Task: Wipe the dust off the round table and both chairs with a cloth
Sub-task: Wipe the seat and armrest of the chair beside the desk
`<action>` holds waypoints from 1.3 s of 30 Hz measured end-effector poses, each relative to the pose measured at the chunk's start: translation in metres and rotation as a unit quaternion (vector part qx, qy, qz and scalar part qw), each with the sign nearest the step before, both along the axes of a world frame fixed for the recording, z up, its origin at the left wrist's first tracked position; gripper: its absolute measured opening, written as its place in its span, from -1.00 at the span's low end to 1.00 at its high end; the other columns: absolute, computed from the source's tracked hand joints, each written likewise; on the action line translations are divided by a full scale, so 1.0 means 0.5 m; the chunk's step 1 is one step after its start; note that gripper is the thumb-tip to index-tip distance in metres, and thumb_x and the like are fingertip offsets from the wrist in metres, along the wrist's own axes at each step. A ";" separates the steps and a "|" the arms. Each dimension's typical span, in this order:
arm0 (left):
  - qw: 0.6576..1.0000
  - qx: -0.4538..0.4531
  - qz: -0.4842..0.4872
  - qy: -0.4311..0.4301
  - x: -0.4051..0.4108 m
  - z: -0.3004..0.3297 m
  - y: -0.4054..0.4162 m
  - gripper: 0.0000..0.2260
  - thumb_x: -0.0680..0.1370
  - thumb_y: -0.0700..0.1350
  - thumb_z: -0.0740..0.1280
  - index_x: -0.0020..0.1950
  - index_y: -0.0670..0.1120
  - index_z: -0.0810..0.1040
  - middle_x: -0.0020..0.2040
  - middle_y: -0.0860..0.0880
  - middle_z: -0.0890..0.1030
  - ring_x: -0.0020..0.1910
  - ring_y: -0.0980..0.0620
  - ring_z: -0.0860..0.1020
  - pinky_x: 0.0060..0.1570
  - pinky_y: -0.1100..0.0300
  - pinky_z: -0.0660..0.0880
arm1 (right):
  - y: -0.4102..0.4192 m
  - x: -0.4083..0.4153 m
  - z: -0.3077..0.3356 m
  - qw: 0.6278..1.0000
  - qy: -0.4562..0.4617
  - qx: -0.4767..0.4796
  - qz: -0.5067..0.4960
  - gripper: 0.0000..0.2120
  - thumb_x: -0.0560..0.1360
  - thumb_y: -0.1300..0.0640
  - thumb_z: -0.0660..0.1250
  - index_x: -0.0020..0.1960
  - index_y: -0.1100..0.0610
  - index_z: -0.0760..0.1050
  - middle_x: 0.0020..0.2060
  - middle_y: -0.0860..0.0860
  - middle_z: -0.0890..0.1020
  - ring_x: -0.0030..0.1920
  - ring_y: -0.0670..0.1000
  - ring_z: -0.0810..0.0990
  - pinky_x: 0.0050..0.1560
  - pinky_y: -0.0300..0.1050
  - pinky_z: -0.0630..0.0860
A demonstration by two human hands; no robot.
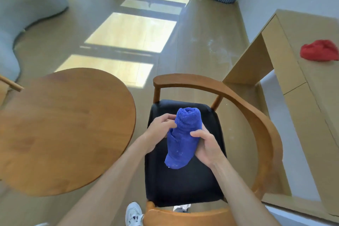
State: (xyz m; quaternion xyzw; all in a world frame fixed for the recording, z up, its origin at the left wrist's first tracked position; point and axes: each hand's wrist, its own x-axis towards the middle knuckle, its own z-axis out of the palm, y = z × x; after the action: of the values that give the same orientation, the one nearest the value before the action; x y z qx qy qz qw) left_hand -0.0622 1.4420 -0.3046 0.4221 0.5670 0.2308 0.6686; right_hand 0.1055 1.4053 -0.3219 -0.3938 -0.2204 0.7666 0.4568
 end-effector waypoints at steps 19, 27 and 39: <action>0.951 0.308 0.017 -0.003 -0.123 0.515 -0.005 -0.85 0.43 -0.28 0.35 -0.21 -0.11 0.39 -0.37 0.06 0.42 -0.37 0.12 0.37 -0.40 0.37 0.35 | 0.004 -0.102 0.527 0.975 -0.096 0.187 -0.075 -0.69 0.57 0.37 0.14 0.14 0.10 0.55 0.14 0.18 0.62 0.17 0.18 0.60 0.12 0.09 0.55; 0.922 0.371 0.095 0.046 -0.153 0.620 -0.002 -0.81 0.41 -0.28 0.33 -0.07 -0.04 0.44 -0.20 0.00 0.58 -0.21 0.02 0.54 -0.26 0.20 0.46 | 0.003 -0.073 0.623 0.891 -0.337 0.231 -0.196 -0.89 0.44 0.30 0.45 -0.04 0.28 0.59 -0.12 0.25 0.66 -0.05 0.21 0.64 0.02 0.15 0.58; 0.929 0.355 0.100 -0.008 -0.133 0.694 -0.056 -0.86 0.51 -0.17 0.32 0.05 -0.02 0.56 -0.07 -0.01 0.66 -0.08 0.00 0.61 -0.15 0.16 0.48 | -0.012 0.029 0.720 0.910 -0.284 0.302 -0.014 -0.76 0.45 0.26 0.43 0.11 0.17 0.56 -0.10 0.07 0.67 -0.06 0.06 0.64 -0.13 -0.17 0.59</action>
State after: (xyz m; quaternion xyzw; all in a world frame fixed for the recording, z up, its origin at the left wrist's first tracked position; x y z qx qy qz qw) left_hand -0.1290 1.4141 0.0425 0.5716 0.4820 0.4860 0.4526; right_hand 0.1199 1.3991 0.0381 -0.4409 -0.5564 0.5130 0.4825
